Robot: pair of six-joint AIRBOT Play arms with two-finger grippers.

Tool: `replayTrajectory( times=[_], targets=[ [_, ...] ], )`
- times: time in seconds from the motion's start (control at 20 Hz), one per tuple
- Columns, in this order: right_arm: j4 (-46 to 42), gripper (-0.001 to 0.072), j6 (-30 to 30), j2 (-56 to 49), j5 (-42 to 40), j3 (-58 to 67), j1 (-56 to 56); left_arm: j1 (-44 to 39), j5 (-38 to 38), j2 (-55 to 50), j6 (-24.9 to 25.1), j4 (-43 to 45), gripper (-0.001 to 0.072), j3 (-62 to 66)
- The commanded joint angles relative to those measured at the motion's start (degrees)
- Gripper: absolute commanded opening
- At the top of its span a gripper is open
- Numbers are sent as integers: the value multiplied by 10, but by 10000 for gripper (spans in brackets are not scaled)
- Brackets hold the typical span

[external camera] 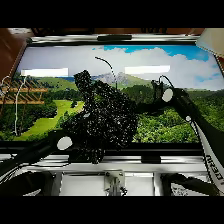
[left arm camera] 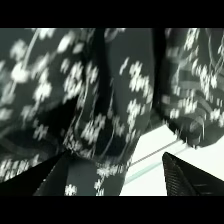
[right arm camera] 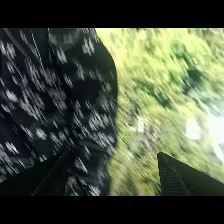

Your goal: Fold the shirts.

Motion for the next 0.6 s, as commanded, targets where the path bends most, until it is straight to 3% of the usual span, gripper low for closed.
replayTrajectory(
  times=[0.0, 0.05, 0.15, 0.25, 0.4, 0.55],
  targets=[
    [86, 654, -28, -24, -60, 0, -5, -8, 41, -51, -2, -3, 720, 21],
    [95, 654, -28, -28, -75, 0, -5, -8, 45, -60, -2, -3, 713, 26],
    [98, 654, -26, -37, -95, 0, -5, -8, 56, -69, -2, -3, 502, 31],
    [93, 654, -24, -49, -102, 0, -5, -8, 54, -69, -1, -2, 368, 31],
    [106, 654, -15, -75, -103, 0, -5, -8, 39, -68, -1, -3, 68, 31],
    [150, 650, -15, -98, -99, 0, -5, -15, 12, -66, 3, -2, 54, 31]
  ],
)
